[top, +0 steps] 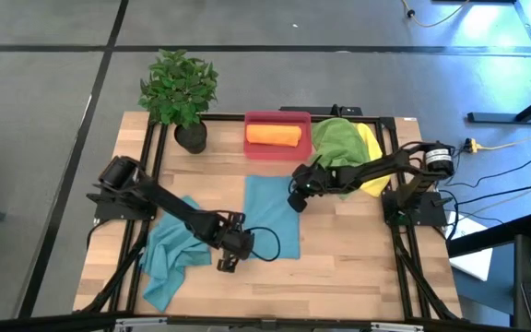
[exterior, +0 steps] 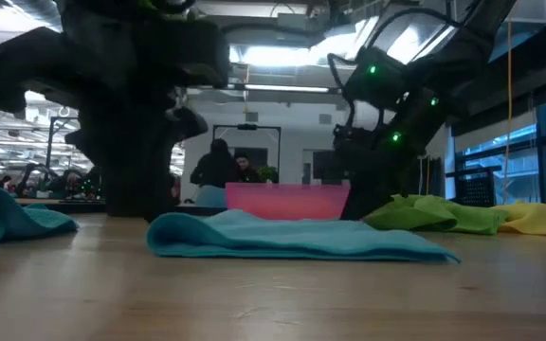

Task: Roll microfiber towels into tight, uniform cylinder then place into a basket
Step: Fold the right blue towel

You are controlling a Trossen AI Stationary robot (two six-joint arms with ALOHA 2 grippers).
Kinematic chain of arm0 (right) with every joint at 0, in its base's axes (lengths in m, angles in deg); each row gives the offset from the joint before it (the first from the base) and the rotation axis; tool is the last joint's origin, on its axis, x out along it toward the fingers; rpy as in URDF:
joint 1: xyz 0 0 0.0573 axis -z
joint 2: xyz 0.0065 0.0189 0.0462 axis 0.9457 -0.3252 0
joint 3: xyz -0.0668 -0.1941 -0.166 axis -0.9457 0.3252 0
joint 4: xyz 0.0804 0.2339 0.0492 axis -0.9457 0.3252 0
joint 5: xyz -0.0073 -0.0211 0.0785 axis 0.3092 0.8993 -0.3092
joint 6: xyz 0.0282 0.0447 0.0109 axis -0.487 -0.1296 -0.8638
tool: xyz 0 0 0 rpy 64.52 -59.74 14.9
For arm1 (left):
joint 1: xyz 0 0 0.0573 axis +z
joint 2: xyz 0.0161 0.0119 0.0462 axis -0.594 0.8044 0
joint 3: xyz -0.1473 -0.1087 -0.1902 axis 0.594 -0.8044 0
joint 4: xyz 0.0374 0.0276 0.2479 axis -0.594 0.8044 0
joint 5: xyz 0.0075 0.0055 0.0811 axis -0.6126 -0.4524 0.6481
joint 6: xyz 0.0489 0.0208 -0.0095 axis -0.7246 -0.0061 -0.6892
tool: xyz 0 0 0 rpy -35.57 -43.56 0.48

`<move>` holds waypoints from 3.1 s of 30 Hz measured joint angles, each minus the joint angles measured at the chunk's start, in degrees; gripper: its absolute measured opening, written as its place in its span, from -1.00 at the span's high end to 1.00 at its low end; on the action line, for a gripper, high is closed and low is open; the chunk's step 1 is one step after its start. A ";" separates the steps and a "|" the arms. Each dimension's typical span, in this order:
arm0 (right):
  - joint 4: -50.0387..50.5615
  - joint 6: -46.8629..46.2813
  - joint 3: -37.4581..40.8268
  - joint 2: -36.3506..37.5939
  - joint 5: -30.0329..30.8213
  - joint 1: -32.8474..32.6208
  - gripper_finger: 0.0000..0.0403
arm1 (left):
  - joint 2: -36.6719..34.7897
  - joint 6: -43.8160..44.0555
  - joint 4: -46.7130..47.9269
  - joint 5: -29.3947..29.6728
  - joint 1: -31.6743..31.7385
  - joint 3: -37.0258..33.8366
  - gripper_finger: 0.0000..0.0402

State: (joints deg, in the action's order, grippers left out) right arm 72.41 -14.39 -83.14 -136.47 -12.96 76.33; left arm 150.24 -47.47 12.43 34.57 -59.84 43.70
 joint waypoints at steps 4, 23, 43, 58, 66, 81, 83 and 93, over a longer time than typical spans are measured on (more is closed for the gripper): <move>-0.70 1.39 -0.17 3.66 0.06 -0.76 0.95 | -1.35 -0.10 -1.62 3.33 -0.02 0.02 1.00; -1.12 9.11 -0.16 13.93 0.72 -16.86 0.95 | -1.88 -9.40 -6.10 0.57 -4.15 0.22 0.94; -0.94 9.34 -0.15 13.95 6.62 -20.18 0.95 | 0.82 -16.29 2.38 13.08 -9.67 2.73 0.24; -0.97 9.18 -0.15 13.95 6.71 -20.16 0.95 | 9.29 -28.26 -1.11 27.11 -14.01 2.93 0.21; -0.97 9.18 -0.15 13.95 6.75 -20.16 0.95 | 10.38 -30.22 -3.40 30.52 -13.93 2.91 0.25; -0.99 7.80 -0.15 13.97 6.64 -20.67 0.95 | 10.80 -26.51 -6.20 30.97 -13.85 2.64 0.78; -0.97 7.74 -0.15 13.97 6.18 -21.28 0.95 | 10.84 -24.73 -6.26 31.00 -13.83 2.62 0.89; -1.02 9.22 -0.15 13.99 0.53 -28.39 0.95 | 10.74 -16.98 -7.76 29.40 -13.84 2.62 1.00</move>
State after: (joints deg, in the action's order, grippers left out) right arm 71.40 -5.17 -83.28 -122.48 -12.43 47.94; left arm 160.98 -64.45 4.67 63.97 -73.68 46.32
